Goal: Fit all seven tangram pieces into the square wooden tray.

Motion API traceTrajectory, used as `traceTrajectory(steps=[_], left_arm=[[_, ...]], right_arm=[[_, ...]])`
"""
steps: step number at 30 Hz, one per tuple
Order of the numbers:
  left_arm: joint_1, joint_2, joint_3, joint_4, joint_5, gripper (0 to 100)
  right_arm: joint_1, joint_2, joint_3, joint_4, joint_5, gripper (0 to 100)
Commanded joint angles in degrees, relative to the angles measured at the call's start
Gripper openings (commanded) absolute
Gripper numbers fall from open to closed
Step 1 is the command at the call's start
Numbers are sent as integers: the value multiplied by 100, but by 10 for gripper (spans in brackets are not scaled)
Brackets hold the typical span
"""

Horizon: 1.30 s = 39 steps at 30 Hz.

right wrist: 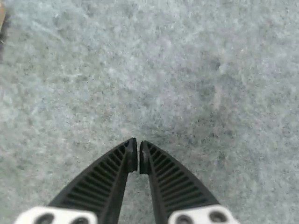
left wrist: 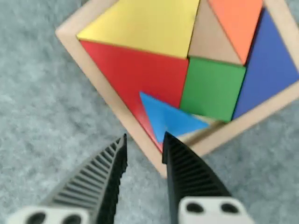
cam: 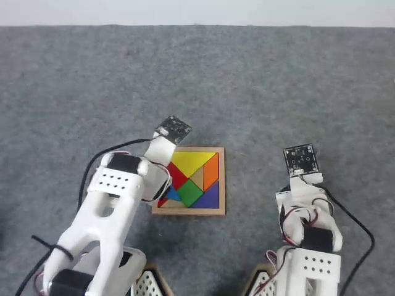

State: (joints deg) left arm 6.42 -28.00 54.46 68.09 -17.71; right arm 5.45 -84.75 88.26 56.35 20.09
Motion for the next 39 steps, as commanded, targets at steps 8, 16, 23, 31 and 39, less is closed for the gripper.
traceTrajectory(steps=[8, 16, 23, 31, 39], left_arm=[[422, -185, -57, -141, 273, 133], [1143, -185, 48, -308, 308, 133], [1178, -176, 224, -404, 167, 133], [1178, -176, 409, -607, 97, 133], [1134, -176, 541, -624, -105, 133]], right_arm=[[57, -101, -44, 48, 44, 9], [66, -92, -44, 48, 35, 9], [57, -92, -44, 48, 35, 9], [48, -92, -44, 48, 44, 9], [48, -92, -44, 48, 53, 9]])
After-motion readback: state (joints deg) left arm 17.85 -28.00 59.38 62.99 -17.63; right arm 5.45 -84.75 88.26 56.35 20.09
